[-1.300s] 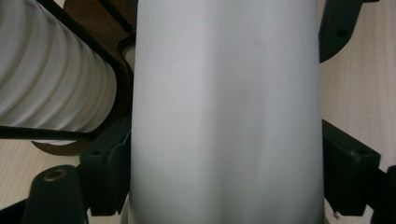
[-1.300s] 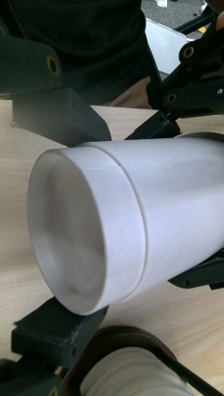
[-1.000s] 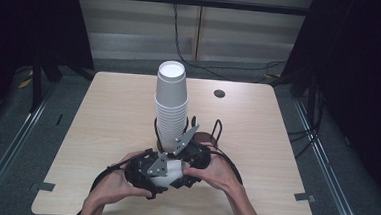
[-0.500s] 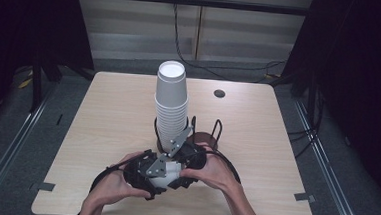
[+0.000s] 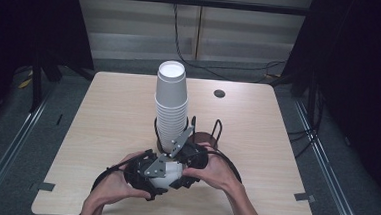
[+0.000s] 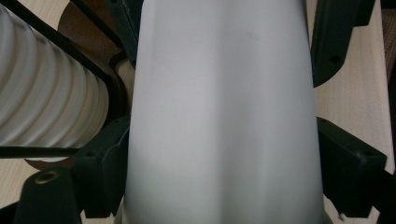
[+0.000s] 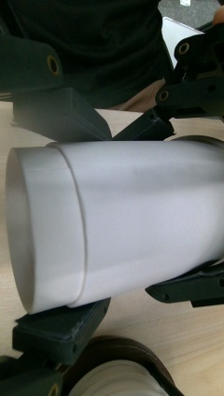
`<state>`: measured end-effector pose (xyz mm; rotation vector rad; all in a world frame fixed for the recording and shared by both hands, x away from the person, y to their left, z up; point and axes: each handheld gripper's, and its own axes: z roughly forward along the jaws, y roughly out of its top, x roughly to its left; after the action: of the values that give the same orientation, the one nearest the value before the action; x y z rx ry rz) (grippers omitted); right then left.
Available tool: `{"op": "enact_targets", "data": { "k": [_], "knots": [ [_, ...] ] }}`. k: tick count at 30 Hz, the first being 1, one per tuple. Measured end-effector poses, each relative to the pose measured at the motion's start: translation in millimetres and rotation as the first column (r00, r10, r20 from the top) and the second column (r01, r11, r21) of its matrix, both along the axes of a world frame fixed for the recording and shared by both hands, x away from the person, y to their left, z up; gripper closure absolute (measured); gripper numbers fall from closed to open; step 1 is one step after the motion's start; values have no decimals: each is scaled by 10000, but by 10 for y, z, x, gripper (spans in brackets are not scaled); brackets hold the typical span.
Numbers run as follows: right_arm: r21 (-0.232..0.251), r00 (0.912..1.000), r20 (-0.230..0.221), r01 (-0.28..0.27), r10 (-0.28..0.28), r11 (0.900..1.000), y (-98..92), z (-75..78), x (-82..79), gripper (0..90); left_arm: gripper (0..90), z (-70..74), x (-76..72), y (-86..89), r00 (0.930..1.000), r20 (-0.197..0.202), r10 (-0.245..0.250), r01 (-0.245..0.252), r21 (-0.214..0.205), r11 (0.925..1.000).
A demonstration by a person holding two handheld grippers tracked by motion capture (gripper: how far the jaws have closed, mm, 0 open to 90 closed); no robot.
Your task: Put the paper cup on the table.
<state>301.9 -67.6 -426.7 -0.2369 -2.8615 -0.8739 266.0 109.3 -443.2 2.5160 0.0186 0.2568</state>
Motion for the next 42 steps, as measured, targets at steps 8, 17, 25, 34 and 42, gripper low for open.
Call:
{"op": "enact_targets", "data": {
  "k": [8, 17, 25, 34, 42],
  "knots": [
    [46, 10000, -20, -80, 80, 10000, 6, 10, -8, 225, 149, -9, -8, 69, 10000, -51, 57, -60, -544, 9985],
    [52, 9999, -135, 33, -33, 10000, -12, 31, -24, 225, 149, 4, 11, 131, 9993, -375, 62, -104, -1138, 9935],
    [189, 10000, -65, -19, 21, 9998, -21, 38, -17, 226, 152, 30, 14, 173, 9995, -266, -192, 150, -1493, 9887],
    [269, 9999, 30, 100, -101, 9996, -54, 51, -29, 227, 148, 40, 15, 197, 9996, -37, -297, 286, -1834, 9826],
    [387, 9998, 133, 155, -160, 9991, -62, 67, -26, 227, 146, 58, -13, 231, 9993, 307, -189, 249, -2063, 9782]
  ]
}}
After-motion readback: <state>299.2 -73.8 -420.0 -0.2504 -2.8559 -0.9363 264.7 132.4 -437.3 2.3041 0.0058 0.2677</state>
